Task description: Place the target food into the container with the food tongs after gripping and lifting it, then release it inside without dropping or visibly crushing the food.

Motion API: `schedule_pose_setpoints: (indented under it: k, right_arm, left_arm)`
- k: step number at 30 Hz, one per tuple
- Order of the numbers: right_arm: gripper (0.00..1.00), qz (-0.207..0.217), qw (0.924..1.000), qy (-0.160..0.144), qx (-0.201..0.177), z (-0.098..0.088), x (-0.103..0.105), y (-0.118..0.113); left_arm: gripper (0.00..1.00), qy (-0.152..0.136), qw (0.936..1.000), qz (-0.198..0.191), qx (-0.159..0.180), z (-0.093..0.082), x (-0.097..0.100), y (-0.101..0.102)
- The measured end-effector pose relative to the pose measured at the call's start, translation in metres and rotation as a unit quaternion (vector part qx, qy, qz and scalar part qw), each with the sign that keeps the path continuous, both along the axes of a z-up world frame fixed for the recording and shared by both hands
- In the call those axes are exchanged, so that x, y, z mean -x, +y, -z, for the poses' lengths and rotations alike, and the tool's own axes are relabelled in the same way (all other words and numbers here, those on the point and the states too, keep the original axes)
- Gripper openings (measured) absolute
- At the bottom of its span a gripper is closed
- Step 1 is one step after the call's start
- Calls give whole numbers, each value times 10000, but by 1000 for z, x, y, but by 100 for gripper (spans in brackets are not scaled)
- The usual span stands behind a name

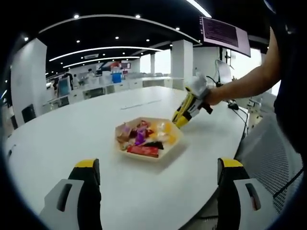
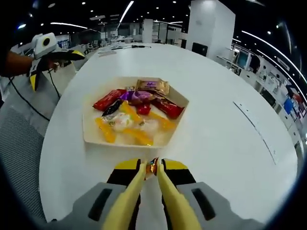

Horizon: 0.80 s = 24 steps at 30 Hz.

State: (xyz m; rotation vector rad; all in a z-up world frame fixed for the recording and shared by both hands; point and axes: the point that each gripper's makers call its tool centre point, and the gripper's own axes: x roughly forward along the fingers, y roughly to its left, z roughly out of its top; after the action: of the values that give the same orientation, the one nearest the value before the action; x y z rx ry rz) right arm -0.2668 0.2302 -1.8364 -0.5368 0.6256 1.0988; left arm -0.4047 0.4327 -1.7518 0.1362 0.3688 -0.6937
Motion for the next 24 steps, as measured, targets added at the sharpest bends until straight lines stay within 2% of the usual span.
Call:
schedule_pose_setpoints:
  k: [10,16,24]
  right_arm:
    - [17,-108,9997,5,196,-5,3,-9]
    - [18,-34,9999,-27,138,-19,-5,-13]
    - [18,-123,9995,-95,262,-41,-8,-14]
  left_arm:
    - [99,-52,10000,-9,5,-1,-1,1]
    - [99,-54,10000,-19,7,-1,-1,1]
    - [99,-74,10000,-34,23,-3,-2,1]
